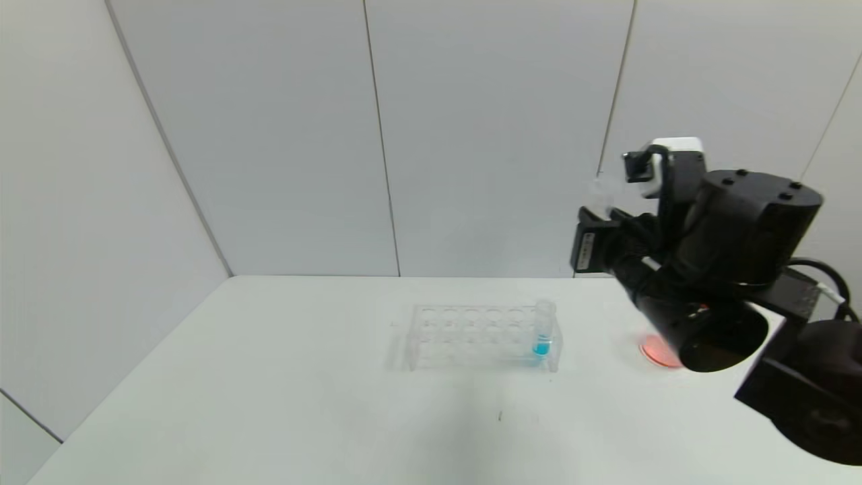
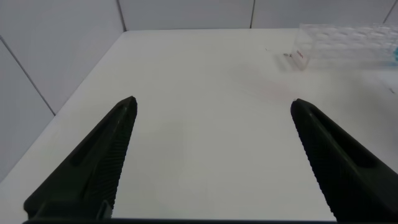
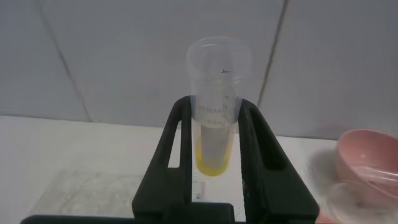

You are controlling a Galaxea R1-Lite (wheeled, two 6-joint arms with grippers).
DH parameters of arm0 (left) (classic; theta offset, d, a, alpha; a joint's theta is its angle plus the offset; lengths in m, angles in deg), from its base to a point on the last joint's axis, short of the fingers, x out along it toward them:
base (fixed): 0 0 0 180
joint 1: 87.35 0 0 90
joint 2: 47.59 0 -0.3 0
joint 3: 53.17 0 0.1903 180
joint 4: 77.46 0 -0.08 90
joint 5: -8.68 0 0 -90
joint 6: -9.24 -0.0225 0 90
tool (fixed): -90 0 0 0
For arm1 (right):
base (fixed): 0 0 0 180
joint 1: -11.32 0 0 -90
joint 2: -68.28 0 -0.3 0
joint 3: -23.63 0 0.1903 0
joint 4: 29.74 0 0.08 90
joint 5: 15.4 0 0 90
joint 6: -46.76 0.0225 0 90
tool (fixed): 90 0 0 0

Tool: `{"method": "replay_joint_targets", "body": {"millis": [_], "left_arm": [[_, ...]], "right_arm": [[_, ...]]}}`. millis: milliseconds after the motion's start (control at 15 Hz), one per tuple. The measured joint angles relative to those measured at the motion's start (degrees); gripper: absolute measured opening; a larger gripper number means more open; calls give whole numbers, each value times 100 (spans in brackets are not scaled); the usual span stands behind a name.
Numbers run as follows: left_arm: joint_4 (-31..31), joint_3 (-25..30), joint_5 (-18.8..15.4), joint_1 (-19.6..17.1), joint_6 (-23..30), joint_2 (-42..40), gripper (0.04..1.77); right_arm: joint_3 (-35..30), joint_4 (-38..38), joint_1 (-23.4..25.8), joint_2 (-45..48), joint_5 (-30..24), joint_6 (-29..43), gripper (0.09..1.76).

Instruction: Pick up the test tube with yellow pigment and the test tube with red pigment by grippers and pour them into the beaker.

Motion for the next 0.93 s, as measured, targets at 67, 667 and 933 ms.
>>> {"method": "replay_joint_targets", "body": {"millis": [67,667,933], "left_arm": [[0,0,0,0,0,0,176],[0,0,2,0,0,0,176],[0,0,0,0,0,0,176]], "right_arm": [[-135,2,333,172,-24,-62,51],[-1558,914,4164,540,-3359,-1384,51],[-1960,1749,5319,128,-4910,-3251,51]]}}
